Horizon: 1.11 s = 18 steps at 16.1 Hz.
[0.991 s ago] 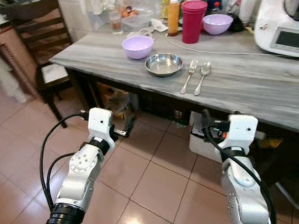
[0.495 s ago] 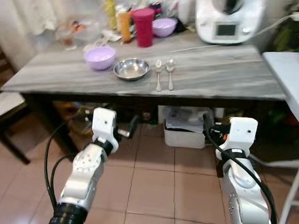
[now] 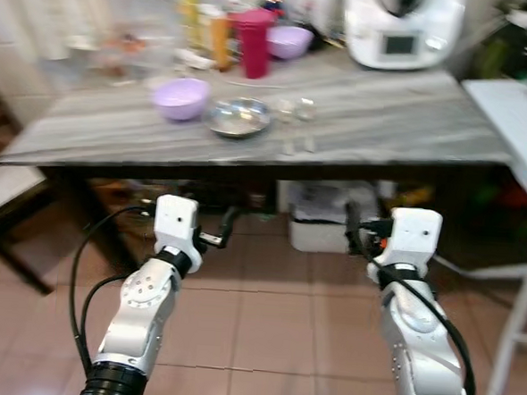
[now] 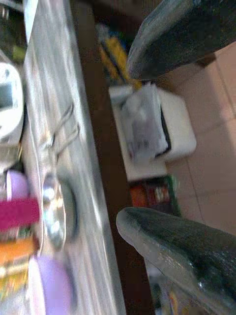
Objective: Setting the table
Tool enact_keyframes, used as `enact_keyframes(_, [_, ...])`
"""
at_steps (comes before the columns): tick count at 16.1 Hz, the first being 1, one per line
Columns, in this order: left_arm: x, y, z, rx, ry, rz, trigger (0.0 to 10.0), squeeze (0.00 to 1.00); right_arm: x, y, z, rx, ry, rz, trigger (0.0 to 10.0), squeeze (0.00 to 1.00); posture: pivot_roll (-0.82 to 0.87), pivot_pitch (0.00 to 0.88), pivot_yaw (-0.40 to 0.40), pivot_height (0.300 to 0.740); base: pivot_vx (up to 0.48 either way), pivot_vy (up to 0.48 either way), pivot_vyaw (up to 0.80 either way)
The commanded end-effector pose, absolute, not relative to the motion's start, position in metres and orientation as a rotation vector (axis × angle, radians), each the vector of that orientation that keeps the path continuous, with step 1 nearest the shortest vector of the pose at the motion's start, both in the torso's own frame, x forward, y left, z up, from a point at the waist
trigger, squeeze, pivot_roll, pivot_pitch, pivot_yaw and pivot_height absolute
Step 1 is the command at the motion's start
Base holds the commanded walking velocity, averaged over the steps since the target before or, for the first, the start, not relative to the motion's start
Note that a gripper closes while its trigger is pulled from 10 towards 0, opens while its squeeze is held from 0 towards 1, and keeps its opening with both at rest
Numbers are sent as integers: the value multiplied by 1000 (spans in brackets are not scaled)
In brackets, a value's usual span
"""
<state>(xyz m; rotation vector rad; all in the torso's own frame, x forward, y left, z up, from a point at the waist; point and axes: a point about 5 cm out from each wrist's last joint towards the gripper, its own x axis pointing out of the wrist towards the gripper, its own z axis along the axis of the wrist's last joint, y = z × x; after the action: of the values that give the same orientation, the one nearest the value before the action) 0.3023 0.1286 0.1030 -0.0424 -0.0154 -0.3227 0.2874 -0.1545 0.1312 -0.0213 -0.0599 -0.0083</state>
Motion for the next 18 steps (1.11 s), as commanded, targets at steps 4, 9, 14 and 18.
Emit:
enact_keyframes(4, [304,130,108,-31,-28,-325,10000,0,288,-152,136,-19,-78,-3,10000,0,-221,33,120,740,0,0,-589])
enact_keyframes(9, [303,130,110,-32,-44,-344,10000,0,287,-153,135,-30,-77,-4,10000,0,-220,34,121,740,0,0,0])
enact_keyframes(14, [303,129,110,-32,-42,-353,10000,0,287,-154,133,-36,-70,-10,10000,0,-222,35,122,740,0,-159,0])
enact_keyframes(18, [303,128,110,-34,-44,-353,10000,0,287,-154,133,-43,-69,-10,10000,0,-222,35,122,740,0,-363,0])
